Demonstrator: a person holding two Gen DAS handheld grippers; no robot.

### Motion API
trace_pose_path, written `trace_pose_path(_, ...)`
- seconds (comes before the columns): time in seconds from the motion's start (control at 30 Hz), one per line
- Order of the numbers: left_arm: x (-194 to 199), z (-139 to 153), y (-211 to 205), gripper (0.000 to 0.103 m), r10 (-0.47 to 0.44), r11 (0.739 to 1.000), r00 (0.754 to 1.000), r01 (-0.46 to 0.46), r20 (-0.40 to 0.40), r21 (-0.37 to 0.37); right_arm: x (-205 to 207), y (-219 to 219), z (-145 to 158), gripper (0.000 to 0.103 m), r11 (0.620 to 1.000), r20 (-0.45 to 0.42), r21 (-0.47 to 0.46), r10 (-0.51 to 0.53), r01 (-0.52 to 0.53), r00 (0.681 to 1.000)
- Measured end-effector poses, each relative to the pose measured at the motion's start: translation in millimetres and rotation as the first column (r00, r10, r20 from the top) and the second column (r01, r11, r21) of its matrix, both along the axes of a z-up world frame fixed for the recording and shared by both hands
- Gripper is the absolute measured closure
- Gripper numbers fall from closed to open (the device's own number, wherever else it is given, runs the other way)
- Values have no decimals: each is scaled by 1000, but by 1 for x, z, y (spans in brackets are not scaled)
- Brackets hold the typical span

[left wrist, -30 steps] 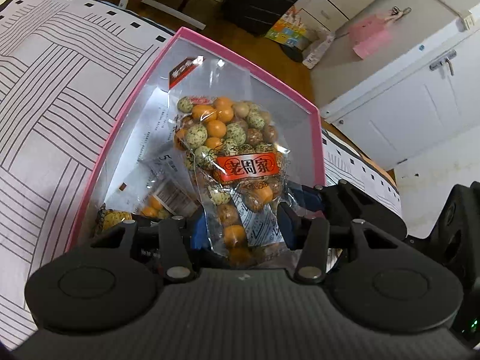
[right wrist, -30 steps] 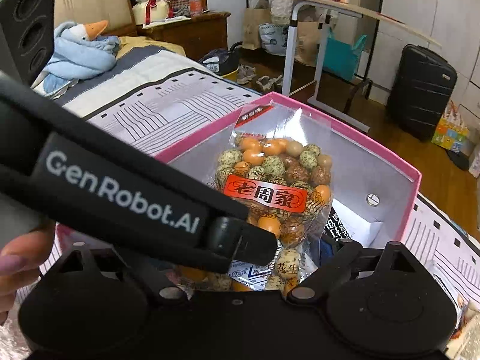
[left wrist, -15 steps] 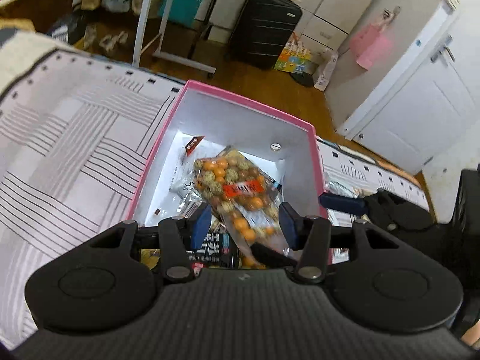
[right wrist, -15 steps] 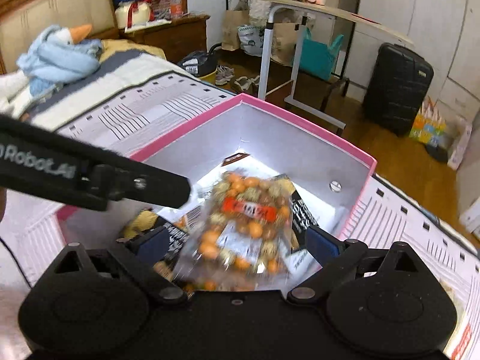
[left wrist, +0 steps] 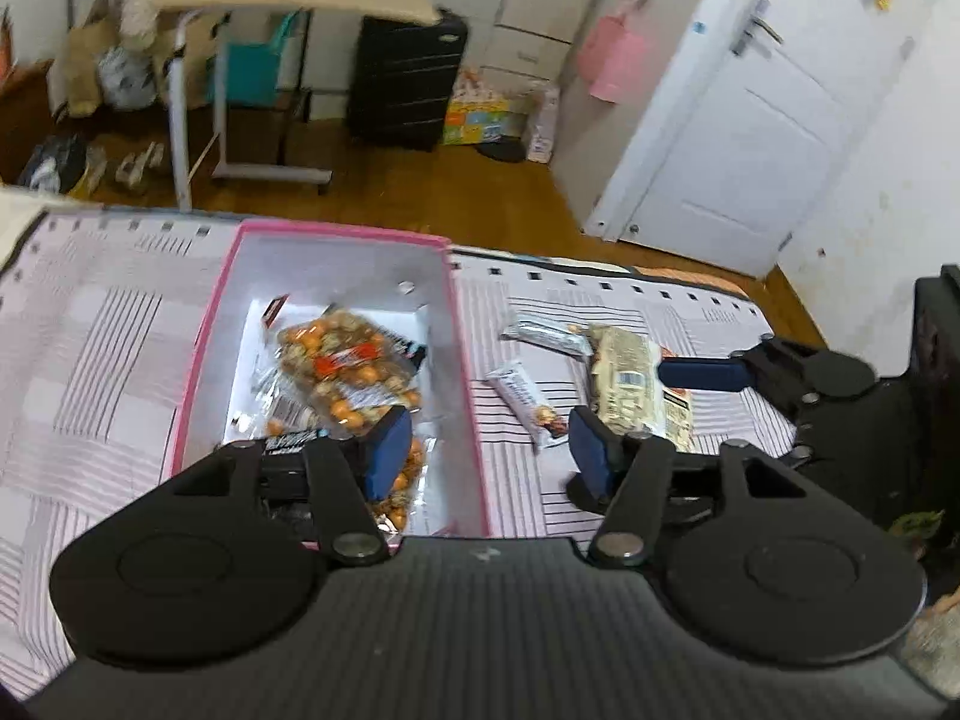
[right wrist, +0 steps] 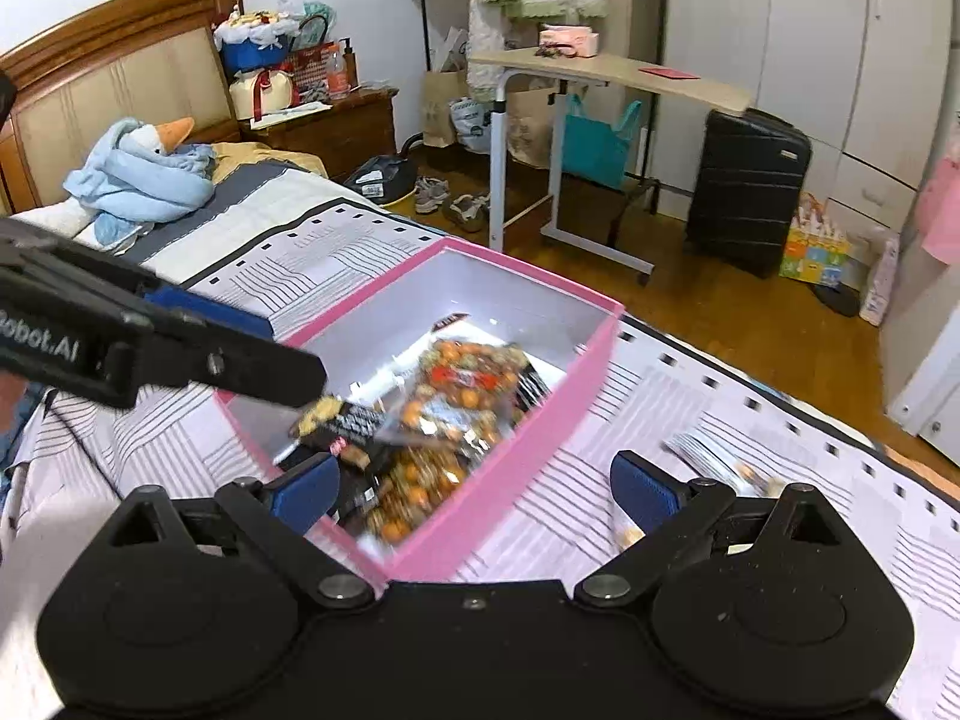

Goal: Organize snacks
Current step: 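Move the left gripper to the cream bag with red label and grasp it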

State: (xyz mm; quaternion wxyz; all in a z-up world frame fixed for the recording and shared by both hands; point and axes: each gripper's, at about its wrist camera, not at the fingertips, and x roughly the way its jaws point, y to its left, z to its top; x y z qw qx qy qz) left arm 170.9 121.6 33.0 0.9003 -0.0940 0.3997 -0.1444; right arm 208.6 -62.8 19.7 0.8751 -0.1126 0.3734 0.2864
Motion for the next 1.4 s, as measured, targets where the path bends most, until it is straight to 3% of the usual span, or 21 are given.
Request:
trace_pose_path(0.17,-3,7,-42,37,-56,998,998,55,19,18,-14,-62,9,4,996,14,51,-72,71,997)
trace_pose_path(0.3,4,-2,-76,29,-82,996,996,81,39,23,-25,-111,8,4,990,82,112,-99,90,992)
trace_pose_path(0.53,44,-34,-138,29,-136,990,991,136,11,25,-8,-157,-31,4,981,68,91,-179,172,982)
trace_pose_path(0.77,87,-87,-179,29,-118,992,992,119,-33,52,8,-187,-89,6,975,61,92,-206,200,977)
trace_pose_path(1.03,124,-140,-192,29,-83,996,991,86,-108,22,36,-193,-133,6,986,24,-17,-164,165,986)
trace_pose_path(1.27,139,-172,-193,33,-102,994,990,99,-97,-38,60,-202,-174,6,986,-63,-19,-169,169,984)
trace_pose_path(1.4,141,-184,-199,36,-117,993,988,115,-99,-25,73,-214,-187,4,982,-118,25,-182,187,976)
